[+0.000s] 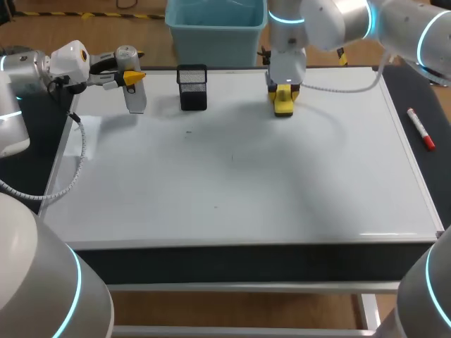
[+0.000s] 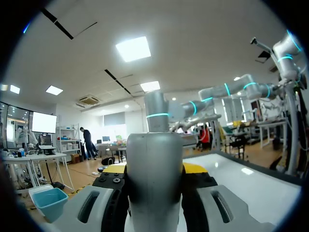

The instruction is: Pick up the inspection probe, press it on each red-marked spot on the whiteboard one by one, put down the probe, pick up the eraser, and wipe off all the red marks.

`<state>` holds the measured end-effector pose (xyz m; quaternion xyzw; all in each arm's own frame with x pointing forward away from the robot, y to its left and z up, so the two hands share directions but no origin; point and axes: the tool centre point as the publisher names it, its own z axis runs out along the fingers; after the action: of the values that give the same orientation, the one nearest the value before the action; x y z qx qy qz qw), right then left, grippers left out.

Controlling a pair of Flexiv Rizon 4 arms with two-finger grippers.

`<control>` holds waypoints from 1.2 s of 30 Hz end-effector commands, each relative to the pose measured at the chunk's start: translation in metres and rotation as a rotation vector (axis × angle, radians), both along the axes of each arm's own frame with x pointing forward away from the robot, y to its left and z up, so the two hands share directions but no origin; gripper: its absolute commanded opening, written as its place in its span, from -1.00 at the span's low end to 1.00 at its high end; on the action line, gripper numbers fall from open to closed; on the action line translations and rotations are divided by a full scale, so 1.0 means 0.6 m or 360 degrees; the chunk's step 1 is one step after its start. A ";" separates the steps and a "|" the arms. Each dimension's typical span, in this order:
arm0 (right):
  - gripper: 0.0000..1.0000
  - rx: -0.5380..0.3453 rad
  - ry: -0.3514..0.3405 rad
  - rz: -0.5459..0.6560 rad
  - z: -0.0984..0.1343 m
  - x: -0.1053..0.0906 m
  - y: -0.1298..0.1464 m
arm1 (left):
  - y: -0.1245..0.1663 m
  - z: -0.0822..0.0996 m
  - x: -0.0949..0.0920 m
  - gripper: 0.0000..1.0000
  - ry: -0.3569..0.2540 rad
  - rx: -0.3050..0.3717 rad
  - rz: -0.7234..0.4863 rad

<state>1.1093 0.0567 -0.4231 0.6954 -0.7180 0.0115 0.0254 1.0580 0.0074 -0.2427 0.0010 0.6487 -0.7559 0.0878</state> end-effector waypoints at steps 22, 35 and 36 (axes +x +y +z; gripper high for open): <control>1.00 0.0217 0.0008 -0.0444 0.058 -0.024 -0.080 | 0.000 0.000 0.003 -1.00 -0.0002 -0.0004 -0.0006; 1.00 0.0214 0.0195 -0.1019 0.102 -0.021 -0.160 | 0.000 0.000 0.003 -1.00 -0.0002 -0.0004 -0.0006; 1.00 0.0219 0.0208 -0.1046 0.105 -0.019 -0.165 | 0.000 0.000 0.003 -1.00 -0.0002 -0.0004 -0.0006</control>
<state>1.0873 -0.0367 -0.3699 0.4476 -0.8907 -0.0797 0.0024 1.0581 0.0074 -0.2427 0.0010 0.6487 -0.7559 0.0878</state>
